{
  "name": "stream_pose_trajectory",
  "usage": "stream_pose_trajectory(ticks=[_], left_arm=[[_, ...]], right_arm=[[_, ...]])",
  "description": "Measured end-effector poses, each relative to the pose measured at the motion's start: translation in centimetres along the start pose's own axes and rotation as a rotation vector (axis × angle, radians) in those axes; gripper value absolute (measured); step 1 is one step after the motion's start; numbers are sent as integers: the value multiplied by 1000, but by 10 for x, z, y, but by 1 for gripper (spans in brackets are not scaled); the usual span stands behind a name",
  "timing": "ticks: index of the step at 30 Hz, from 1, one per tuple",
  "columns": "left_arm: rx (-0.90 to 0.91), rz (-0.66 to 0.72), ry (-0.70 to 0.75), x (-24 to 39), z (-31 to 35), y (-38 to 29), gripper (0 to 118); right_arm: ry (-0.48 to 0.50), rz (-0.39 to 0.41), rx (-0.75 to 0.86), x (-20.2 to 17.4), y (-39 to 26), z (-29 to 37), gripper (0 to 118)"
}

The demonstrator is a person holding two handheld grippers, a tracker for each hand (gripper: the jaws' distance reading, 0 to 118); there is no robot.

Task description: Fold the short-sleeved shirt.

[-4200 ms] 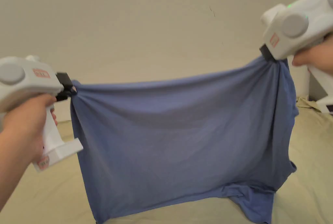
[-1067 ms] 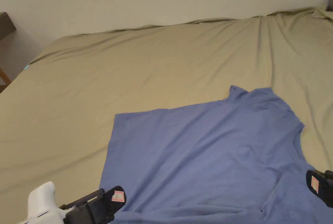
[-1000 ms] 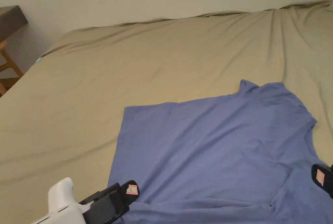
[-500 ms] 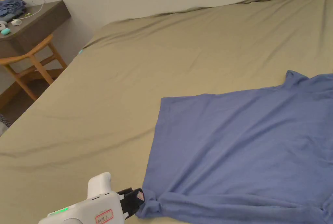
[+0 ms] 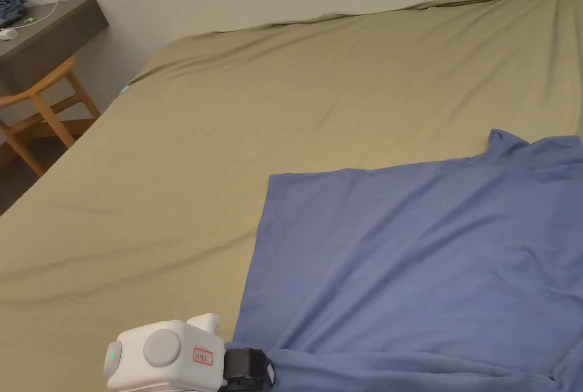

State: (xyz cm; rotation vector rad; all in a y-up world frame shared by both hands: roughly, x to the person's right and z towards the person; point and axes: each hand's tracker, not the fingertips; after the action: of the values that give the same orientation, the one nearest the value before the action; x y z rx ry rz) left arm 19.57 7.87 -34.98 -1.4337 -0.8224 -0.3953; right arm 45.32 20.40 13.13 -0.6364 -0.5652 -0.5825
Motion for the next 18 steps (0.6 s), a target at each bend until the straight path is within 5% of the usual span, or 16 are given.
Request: stream_pose_trajectory(ticks=[2,4,6,8,12,13,14,15,18], left_arm=[[51,-82,31,9,5,3,110],[122,-197,162,21,12,1,68],[137,-224,57,27,18,-7,18],[150,-140,-79,30,22,-16,9],[231,-135,-60,34,37,-27,10],[251,-106,-90,32,41,-29,10],[266,-65,-145,37,49,-34,10],[260,-11,-233,38,52,-38,10],[283,44,-296,37,61,-42,10]], right_arm=[[-35,-33,-15,9,-2,0,4],[-85,-54,-46,19,-5,0,4],[-146,-51,-84,33,-9,-2,4],[-203,-54,-107,47,-13,-2,4],[-218,-70,-126,82,-22,1,4],[-214,-87,-133,89,-25,2,16],[-180,-129,-154,97,-28,1,57],[-169,-145,-180,102,-30,-2,111],[-188,-89,-201,107,-44,-15,118]])
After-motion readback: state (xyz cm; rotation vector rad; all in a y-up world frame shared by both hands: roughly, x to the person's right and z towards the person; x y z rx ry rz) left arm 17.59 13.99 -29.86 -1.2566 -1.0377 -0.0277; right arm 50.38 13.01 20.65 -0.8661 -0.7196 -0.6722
